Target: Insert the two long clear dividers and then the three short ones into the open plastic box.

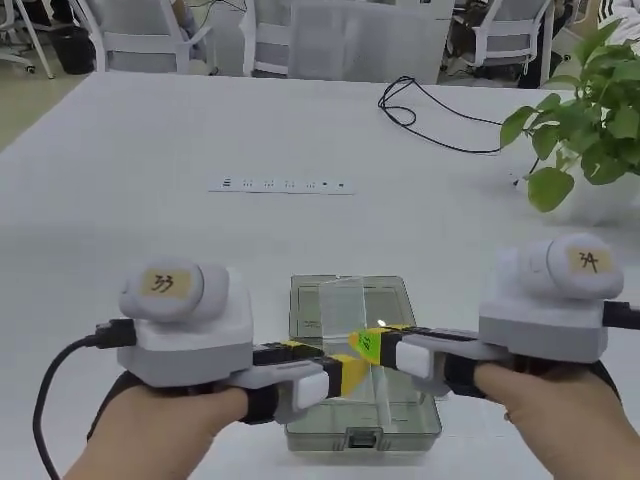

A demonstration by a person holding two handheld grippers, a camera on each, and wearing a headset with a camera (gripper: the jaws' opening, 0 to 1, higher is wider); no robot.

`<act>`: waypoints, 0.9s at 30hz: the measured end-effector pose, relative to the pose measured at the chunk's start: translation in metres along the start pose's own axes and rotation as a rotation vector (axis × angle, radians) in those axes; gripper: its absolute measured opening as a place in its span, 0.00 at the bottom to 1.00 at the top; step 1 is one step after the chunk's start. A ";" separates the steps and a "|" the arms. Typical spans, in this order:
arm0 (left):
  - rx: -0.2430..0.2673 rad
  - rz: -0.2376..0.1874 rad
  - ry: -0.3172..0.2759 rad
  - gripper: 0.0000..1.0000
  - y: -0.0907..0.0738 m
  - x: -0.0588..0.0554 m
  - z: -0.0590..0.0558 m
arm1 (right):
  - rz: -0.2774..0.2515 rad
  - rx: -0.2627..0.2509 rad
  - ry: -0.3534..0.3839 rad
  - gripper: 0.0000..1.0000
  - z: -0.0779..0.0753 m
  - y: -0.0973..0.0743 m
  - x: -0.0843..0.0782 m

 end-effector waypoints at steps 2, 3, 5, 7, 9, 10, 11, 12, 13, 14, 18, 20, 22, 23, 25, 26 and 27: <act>-0.004 0.004 0.014 0.32 -0.001 -0.001 0.000 | 0.005 -0.002 0.008 0.07 0.000 0.000 0.000; -0.005 0.002 0.023 0.32 -0.001 0.000 0.000 | 0.003 -0.002 0.008 0.07 0.000 0.000 0.000; -0.011 -0.001 0.030 0.35 -0.002 0.000 0.000 | -0.001 -0.004 0.010 0.07 0.000 -0.001 0.002; -0.017 0.002 0.043 0.37 -0.004 -0.001 0.001 | -0.004 -0.007 0.012 0.07 -0.001 -0.002 0.005; -0.021 0.005 0.062 0.38 -0.006 -0.001 0.004 | -0.004 -0.012 0.013 0.07 -0.002 -0.002 0.007; -0.023 0.008 0.073 0.40 -0.008 -0.001 0.006 | -0.005 -0.017 0.015 0.07 -0.003 -0.003 0.008; -0.024 0.009 0.080 0.42 -0.009 -0.001 0.007 | -0.006 -0.017 0.017 0.07 -0.003 -0.003 0.009; -0.030 0.006 0.103 0.44 -0.011 0.000 0.009 | -0.004 -0.021 0.020 0.07 -0.004 -0.004 0.009; -0.033 0.007 0.119 0.47 -0.012 0.000 0.010 | 0.001 -0.027 0.022 0.07 -0.005 -0.004 0.010; -0.041 0.013 0.145 0.49 -0.014 -0.001 0.011 | 0.003 -0.033 0.019 0.07 -0.006 -0.004 0.010; -0.064 0.030 0.243 0.58 -0.020 -0.004 0.017 | 0.014 -0.040 0.024 0.07 -0.006 -0.005 0.013; -0.072 0.030 0.287 0.66 -0.023 -0.005 0.022 | 0.023 -0.047 0.029 0.07 -0.006 -0.005 0.014; -0.085 0.035 0.322 0.72 -0.026 -0.006 0.026 | 0.030 -0.054 0.032 0.07 -0.005 -0.005 0.015; -0.089 0.040 0.336 0.75 -0.027 -0.007 0.028 | 0.031 -0.057 0.033 0.07 -0.005 -0.005 0.016; -0.105 0.041 0.386 0.82 -0.028 -0.008 0.031 | 0.040 -0.064 0.033 0.07 -0.005 -0.005 0.017; -0.116 0.045 0.423 0.86 -0.028 -0.009 0.033 | 0.044 -0.077 0.033 0.07 -0.006 -0.005 0.018; -0.128 0.045 0.451 0.90 -0.029 -0.010 0.033 | 0.046 -0.079 0.036 0.07 -0.005 -0.004 0.019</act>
Point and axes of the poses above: the centre of the closed fingertips' face, and the gripper's own axes: y roughly forward along the fingers, z roughly to its left, x roughly out of its top, the point moved 3 cm from there along -y, roughly backward along the fingers, and after that the axes turned 2 degrees about -z, right-handed, at the moved point
